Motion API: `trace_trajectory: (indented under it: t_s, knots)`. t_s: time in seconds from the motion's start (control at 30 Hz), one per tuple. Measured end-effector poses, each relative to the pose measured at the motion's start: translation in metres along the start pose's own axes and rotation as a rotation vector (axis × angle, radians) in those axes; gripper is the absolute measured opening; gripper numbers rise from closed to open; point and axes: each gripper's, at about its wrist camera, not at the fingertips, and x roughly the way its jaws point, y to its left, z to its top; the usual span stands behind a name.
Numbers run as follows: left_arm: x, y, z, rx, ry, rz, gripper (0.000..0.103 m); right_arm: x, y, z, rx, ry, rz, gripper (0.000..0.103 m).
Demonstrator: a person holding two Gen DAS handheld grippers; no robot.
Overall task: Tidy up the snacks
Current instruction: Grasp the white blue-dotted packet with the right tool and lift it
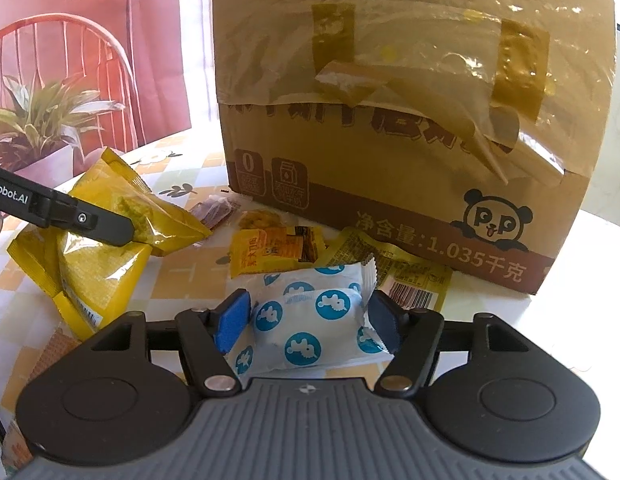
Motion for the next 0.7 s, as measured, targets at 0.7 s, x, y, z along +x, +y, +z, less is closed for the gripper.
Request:
trace_trajectory:
  t_s: [0.7]
  knots:
    - [-0.024,-0.003,0.014,-0.002,-0.075,-0.014,0.069,-0.045,-0.022,-0.002,0.174,-0.082,-0.026,0.052]
